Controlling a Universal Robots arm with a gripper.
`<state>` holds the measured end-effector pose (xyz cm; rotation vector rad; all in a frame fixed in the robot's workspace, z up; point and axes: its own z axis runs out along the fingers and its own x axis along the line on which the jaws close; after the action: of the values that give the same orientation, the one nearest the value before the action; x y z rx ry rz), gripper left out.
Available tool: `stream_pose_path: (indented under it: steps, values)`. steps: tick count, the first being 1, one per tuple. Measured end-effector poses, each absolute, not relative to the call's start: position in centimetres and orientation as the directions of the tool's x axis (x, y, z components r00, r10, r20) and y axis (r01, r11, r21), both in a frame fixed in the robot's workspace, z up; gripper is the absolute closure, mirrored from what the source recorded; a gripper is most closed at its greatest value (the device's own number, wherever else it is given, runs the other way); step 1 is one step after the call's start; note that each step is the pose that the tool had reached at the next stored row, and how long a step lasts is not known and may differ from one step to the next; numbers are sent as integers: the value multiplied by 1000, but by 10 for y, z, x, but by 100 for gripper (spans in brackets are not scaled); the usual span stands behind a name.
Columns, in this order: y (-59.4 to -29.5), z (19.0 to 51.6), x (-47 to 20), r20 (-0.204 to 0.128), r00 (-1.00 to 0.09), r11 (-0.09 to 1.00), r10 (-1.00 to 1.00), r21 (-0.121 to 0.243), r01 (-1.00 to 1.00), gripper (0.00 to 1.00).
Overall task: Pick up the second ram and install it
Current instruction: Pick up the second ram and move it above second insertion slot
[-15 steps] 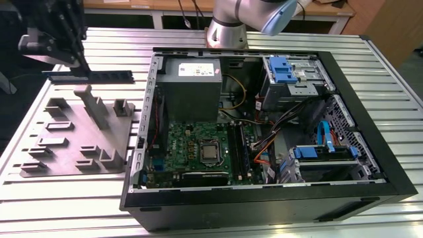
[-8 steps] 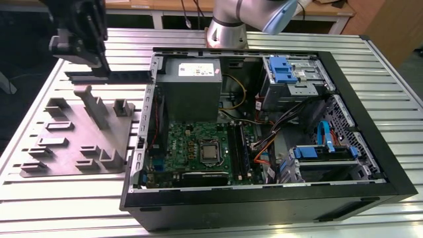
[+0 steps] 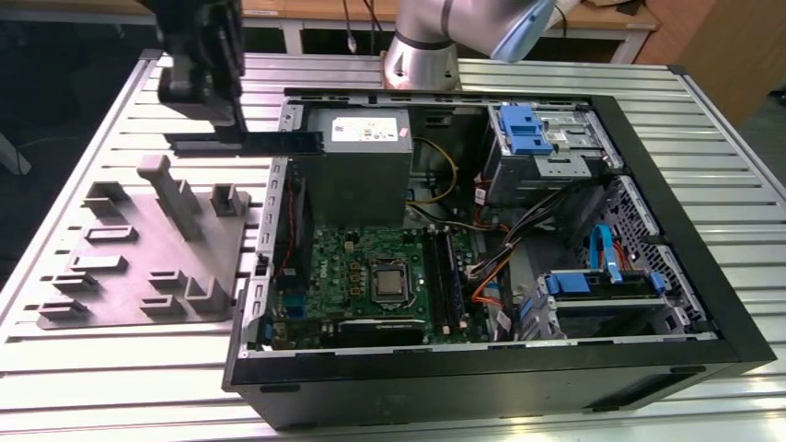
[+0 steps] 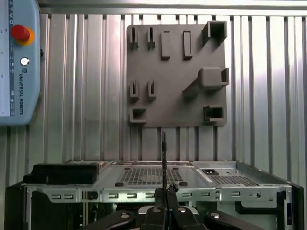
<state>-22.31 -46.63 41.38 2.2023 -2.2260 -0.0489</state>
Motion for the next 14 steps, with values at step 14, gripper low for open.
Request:
stream_pose_path:
  steps: [14]
  values:
    - [-466,413,-161,-15,-11,11,-1000,29,-1000,88]
